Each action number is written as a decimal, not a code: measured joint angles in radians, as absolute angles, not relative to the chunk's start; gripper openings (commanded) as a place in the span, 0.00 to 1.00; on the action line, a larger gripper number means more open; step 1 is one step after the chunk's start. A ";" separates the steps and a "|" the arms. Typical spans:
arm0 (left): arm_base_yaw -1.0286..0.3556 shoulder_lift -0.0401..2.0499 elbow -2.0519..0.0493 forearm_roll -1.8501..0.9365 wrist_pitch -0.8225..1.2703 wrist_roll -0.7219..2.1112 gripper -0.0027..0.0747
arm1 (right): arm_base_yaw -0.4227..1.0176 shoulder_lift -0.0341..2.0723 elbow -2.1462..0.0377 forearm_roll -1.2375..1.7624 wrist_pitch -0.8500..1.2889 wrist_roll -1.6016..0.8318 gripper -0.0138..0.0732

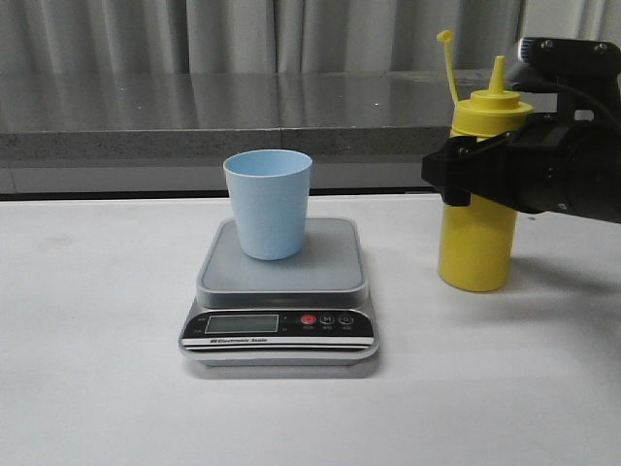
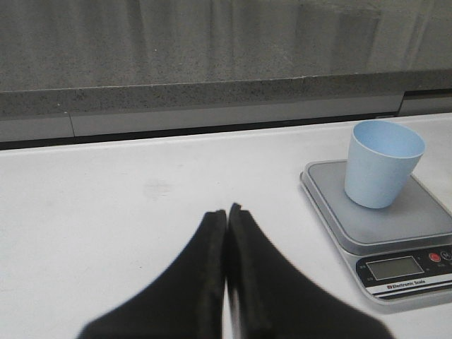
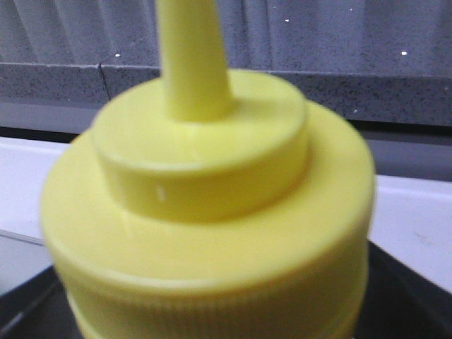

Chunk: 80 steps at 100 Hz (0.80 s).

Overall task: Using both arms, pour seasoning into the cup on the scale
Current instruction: 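Reach the right gripper to the yellow squeeze bottle and grasp it, then lift the yellow bottle and tilt its nozzle toward the blue cup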

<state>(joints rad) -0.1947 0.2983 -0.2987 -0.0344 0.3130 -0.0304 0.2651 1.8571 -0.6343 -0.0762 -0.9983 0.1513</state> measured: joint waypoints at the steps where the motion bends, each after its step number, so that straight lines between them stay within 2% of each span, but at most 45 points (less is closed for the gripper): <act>1: -0.195 0.298 -0.299 -0.034 0.313 -0.030 0.01 | 0.265 1.857 -0.634 -0.076 -0.996 0.151 0.76; 33: -0.195 0.298 -0.299 -0.034 0.313 -0.030 0.01 | 0.265 1.859 -0.642 -0.076 -0.991 0.151 0.08; 58: -0.195 0.298 -0.299 -0.034 0.313 -0.030 0.01 | 0.265 1.839 -0.653 -0.077 -0.950 0.136 0.09; 80: -0.195 0.298 -0.299 -0.034 0.313 -0.030 0.01 | 0.307 1.735 -0.767 -0.142 -0.628 0.036 0.09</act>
